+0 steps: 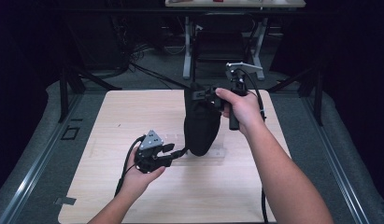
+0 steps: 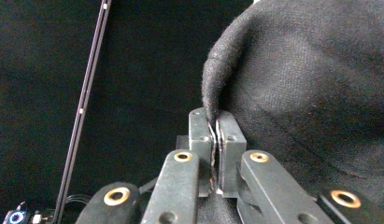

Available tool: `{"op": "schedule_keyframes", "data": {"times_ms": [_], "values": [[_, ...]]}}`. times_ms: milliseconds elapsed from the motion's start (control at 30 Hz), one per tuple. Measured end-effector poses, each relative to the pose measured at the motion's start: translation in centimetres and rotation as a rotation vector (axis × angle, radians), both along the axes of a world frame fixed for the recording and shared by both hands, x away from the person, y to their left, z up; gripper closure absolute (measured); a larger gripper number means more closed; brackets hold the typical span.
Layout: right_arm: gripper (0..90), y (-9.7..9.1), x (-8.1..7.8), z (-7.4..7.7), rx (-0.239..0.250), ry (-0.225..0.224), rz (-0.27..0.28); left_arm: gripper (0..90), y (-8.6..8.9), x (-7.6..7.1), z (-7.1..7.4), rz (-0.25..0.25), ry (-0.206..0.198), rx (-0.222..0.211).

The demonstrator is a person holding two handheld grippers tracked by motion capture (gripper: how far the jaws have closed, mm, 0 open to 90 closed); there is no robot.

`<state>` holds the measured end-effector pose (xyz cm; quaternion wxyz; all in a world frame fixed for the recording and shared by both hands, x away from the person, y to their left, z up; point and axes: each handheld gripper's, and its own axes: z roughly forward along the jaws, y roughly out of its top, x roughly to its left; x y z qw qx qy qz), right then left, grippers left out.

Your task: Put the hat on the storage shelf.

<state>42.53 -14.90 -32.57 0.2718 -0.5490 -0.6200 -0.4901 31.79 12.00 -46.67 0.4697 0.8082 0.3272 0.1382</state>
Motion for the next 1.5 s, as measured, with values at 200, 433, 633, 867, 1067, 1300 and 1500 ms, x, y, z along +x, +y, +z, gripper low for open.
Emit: {"op": "schedule_keyframes", "data": {"times_ms": [200, 433, 633, 867, 1067, 1300, 1500], "values": [[87.3, 0.0, 0.0, -0.1, 0.003, -0.001, 0.002, 62.5, -0.1, -0.6, 0.3, -0.021, -0.008, -0.006], [87.1, 0.3, 0.0, -0.1, 0.008, -0.002, -0.001, 68.4, -1.3, -0.5, 0.4, -0.042, -0.021, 0.029], [86.8, 0.6, -0.1, -0.2, 0.015, -0.004, 0.003, 78.2, -1.8, -0.4, -0.1, -0.040, -0.051, 0.066], [82.6, 0.5, -0.2, 0.0, 0.022, -0.012, 0.001, 81.1, -1.8, -0.7, -0.1, -0.037, -0.080, 0.105], [81.3, 0.7, -0.6, 0.8, 0.036, -0.035, 0.005, 82.9, -1.8, -0.9, -0.1, -0.035, -0.102, 0.140], [80.9, -0.6, -0.8, 1.4, 0.025, -0.052, -0.019, 85.3, -0.6, -0.7, -0.4, -0.013, -0.095, 0.171], [80.9, -1.5, -0.8, 1.4, 0.025, -0.052, -0.040, 85.2, 0.1, -0.6, -1.6, 0.004, -0.072, 0.191]]}}
